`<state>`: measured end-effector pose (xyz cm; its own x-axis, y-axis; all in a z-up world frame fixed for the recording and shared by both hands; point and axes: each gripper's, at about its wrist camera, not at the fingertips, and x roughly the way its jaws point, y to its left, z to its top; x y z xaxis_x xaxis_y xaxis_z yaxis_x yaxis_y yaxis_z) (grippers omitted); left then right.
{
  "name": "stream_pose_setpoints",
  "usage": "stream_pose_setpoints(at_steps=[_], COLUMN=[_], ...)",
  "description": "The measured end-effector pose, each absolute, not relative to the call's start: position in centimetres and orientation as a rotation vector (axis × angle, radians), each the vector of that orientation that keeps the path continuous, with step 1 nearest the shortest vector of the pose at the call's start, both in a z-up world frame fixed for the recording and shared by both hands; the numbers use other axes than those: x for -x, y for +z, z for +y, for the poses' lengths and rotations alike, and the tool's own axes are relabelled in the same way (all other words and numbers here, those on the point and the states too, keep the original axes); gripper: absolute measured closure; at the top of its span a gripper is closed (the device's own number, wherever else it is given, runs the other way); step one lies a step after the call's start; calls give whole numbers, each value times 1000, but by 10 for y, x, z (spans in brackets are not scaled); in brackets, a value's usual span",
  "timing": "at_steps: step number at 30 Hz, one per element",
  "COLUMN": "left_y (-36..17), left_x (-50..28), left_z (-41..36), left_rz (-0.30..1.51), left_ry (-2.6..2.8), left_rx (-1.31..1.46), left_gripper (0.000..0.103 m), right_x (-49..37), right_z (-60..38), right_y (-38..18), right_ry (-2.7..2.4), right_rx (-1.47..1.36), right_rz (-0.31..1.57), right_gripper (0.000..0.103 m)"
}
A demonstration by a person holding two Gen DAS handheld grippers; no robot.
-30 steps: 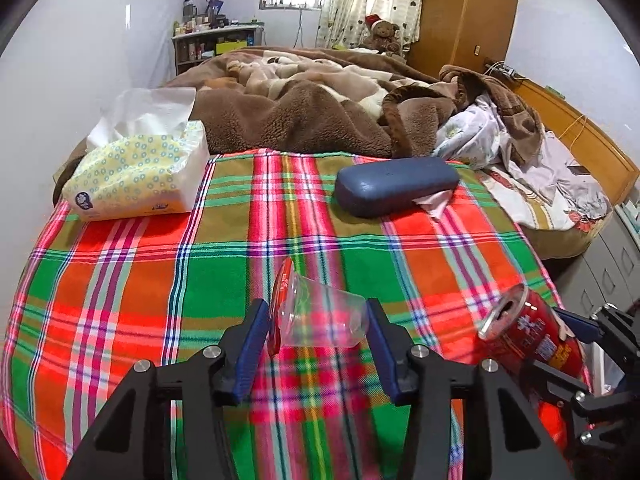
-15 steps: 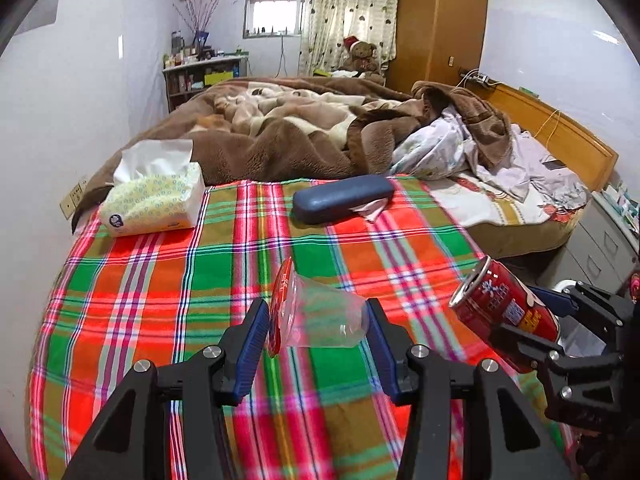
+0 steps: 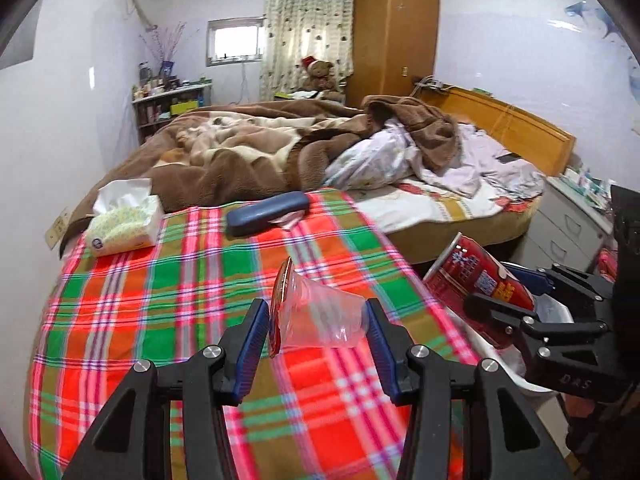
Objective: Collect trash
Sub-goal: 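Carry the red can and plastic cup over the white bin and release both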
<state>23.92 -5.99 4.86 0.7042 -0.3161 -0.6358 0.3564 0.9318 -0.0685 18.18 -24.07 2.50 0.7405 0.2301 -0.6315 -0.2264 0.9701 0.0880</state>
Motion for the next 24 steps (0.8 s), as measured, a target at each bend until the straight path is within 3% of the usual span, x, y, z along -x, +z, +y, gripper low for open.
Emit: stream_pose_setpoints(at_steps=[24], left_y=[53], left_x=[-172], left_z=[-196], left_rz=[688], left_ry=[-614], left_rx=[-121], left_gripper=[54], right_x=[-123], right_z=[-345], right_y=[23], right_ry=[-13], right_rx=[-93], right_rz=[666], right_gripper=[45])
